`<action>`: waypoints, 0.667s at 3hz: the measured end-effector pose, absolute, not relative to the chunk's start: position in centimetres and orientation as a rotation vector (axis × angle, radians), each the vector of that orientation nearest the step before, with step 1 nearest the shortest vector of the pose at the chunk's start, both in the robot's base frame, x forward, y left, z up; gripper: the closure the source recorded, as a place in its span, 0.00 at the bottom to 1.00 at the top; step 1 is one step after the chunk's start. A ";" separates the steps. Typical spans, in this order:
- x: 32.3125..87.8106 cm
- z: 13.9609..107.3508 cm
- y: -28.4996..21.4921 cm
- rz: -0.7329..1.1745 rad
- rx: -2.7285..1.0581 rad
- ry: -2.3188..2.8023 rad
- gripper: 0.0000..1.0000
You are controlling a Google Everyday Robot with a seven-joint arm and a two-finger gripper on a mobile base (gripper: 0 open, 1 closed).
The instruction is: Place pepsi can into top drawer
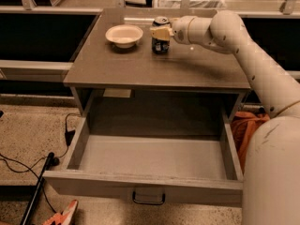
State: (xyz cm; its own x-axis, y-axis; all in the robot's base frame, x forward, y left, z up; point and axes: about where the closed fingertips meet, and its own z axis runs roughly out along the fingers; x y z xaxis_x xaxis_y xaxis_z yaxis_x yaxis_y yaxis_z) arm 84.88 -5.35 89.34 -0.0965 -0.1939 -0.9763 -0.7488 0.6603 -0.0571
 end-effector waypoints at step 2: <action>79.8 92.3 -1.2 0.663 -1.035 1.641 1.00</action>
Offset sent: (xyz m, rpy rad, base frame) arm -0.1776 0.0771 0.0396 -0.2753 0.2533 0.6583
